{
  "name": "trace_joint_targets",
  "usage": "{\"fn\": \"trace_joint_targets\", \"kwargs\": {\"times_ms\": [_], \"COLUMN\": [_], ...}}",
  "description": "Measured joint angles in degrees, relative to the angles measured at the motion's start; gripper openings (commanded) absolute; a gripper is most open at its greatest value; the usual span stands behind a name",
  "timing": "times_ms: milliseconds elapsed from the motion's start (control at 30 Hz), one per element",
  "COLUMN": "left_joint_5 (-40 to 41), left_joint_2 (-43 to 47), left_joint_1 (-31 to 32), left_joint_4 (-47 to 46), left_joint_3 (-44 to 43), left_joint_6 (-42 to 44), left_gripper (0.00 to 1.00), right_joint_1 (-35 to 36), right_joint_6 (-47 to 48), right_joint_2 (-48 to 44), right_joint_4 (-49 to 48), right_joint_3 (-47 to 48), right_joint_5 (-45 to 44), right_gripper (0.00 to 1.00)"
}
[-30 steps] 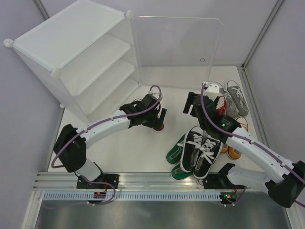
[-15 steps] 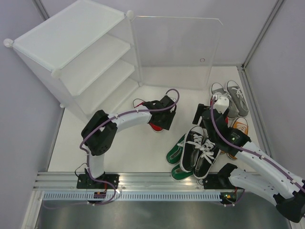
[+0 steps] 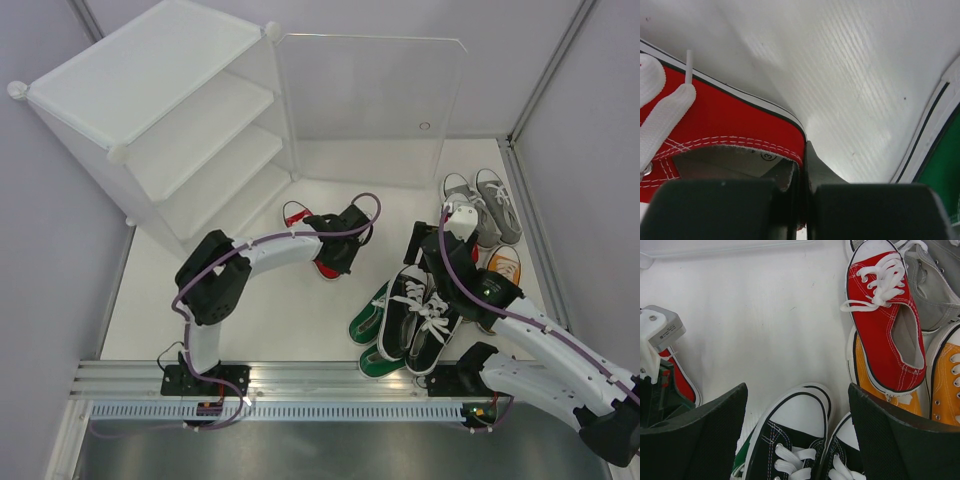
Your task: Place and organize the shoes in the shoe cabinet
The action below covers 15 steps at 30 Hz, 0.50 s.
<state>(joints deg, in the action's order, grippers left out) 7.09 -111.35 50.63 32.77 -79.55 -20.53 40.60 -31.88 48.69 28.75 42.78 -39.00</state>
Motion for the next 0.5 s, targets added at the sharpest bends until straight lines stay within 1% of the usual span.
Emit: {"fn": "trace_joint_targets", "kwargs": {"times_ms": [100,200,267,500], "left_joint_5": [-0.52,-1.03,-1.09,-1.14], "left_joint_2": [1.95,4.26,5.6,8.11], "left_joint_1": [0.13,0.09,0.07,-0.09], "left_joint_4": [4.68,10.05,14.03,20.72], "left_joint_3": [-1.14,-6.19,-13.55,-36.79], "left_joint_6": [1.25,3.06,5.09,8.72], "left_gripper": [0.02,0.02,0.02,0.02], "right_joint_1": [0.0,0.0,0.0,0.0], "right_joint_6": [0.09,0.17,0.24,0.42], "right_joint_2": [0.0,-0.11,-0.48,-2.64], "right_joint_4": [0.0,0.07,0.39,0.9], "right_joint_3": [0.0,0.0,0.07,0.52], "right_joint_5": [0.17,0.15,0.13,0.07], "right_gripper": [0.85,0.85,0.85,0.84]}}
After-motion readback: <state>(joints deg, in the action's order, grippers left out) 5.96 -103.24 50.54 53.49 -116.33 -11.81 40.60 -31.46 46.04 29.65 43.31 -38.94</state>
